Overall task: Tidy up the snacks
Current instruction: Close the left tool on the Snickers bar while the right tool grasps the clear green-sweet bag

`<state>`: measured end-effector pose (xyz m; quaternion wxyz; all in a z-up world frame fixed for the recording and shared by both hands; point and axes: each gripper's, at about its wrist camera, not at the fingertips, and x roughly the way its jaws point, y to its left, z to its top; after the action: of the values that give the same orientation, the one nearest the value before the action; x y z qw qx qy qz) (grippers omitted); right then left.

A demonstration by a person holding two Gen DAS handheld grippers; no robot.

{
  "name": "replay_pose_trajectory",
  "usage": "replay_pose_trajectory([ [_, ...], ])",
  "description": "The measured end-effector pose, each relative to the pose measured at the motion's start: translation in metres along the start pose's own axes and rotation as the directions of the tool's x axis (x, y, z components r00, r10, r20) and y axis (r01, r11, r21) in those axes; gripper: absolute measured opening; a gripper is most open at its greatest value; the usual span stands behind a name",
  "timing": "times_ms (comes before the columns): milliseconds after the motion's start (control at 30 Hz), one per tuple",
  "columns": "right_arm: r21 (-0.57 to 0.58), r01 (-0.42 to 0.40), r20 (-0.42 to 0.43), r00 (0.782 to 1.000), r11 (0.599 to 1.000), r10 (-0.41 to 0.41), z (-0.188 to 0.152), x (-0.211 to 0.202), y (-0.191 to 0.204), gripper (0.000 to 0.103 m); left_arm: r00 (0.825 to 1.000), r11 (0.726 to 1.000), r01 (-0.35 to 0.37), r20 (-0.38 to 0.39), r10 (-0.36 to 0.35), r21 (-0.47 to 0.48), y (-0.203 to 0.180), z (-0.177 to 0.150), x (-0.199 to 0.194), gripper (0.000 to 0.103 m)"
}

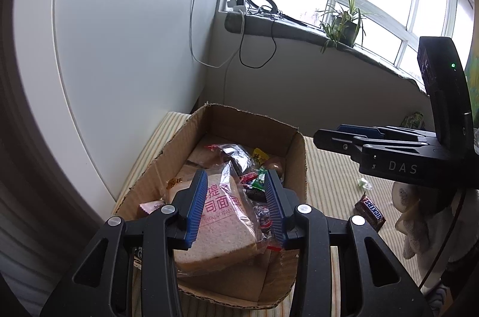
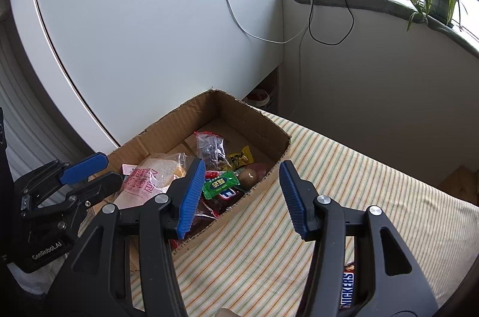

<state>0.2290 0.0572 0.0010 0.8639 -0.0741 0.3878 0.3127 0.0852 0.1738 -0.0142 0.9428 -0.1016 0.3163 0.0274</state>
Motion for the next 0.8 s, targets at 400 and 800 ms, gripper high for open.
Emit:
replay_pose_trajectory([
  [400, 0.035, 0.062, -0.015, 0.998, 0.997, -0.061, -0.017, -0.026, -0.069, 0.054, 1.000, 1.000, 0.021, 0.002, -0.021, 0.009, -0.030, -0.003, -0.005, 0.049],
  [800, 0.015, 0.084, -0.116, 0.990, 0.996, -0.081, -0.044, -0.020, -0.135, 0.054, 0.983, 0.986, 0.162, -0.094, -0.158, 0.041, -0.117, -0.024, 0.031, 0.049],
])
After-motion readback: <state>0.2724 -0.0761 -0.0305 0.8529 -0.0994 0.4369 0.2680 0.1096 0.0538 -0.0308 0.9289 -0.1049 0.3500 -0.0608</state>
